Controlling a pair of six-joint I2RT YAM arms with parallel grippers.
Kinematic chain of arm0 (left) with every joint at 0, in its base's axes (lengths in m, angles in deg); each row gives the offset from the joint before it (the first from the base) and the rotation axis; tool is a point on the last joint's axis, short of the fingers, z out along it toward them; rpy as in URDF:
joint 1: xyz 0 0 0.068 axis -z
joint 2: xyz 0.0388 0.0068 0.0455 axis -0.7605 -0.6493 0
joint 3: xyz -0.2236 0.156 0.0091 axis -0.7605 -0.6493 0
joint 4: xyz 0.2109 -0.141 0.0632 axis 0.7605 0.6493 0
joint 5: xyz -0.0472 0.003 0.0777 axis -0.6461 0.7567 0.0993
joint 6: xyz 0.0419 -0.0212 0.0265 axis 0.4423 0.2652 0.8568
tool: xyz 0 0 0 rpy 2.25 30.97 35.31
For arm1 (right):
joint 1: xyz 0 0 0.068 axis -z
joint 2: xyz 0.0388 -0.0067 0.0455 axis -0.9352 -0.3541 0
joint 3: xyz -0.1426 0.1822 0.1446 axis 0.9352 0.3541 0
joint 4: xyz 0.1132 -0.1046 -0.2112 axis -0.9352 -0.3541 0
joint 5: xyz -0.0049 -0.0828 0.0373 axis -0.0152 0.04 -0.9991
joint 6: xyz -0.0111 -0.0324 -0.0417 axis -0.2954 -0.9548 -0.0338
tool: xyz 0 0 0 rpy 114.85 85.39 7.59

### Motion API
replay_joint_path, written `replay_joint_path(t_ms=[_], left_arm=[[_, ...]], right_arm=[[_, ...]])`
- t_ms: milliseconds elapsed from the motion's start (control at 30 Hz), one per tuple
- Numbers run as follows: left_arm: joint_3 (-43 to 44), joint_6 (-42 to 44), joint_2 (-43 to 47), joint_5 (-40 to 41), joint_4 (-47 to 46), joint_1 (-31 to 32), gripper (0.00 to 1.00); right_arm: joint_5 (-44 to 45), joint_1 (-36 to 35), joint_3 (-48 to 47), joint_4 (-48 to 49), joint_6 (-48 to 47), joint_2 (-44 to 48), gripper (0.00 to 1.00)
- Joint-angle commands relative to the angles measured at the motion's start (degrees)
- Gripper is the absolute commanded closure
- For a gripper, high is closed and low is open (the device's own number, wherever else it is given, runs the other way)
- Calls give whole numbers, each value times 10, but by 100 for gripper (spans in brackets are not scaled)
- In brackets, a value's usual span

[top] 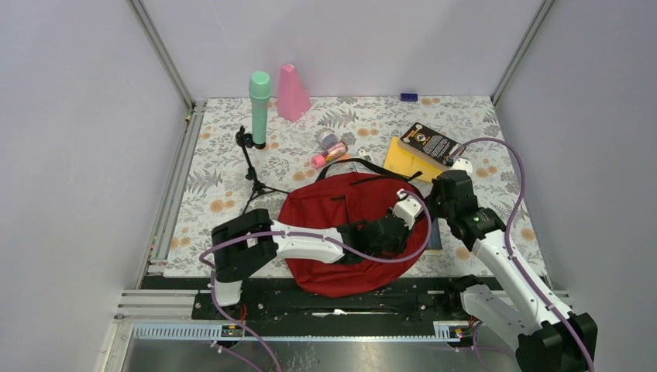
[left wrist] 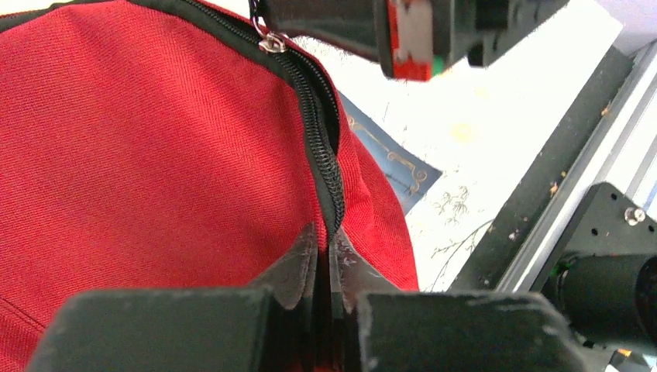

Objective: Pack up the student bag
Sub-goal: Unzip the student bag at the center of the board.

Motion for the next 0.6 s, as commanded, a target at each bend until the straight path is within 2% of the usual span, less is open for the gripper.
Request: replay_joint_path(t_ms=[0,567], left_arm=[[-49,27,44,-44,-49,8,100],[-130,75,91,-84,-64,44,100]], right_arm=[[21,-1,-11,27,-12,-14,100],[28,-1,-13,32,-26,-40,100]])
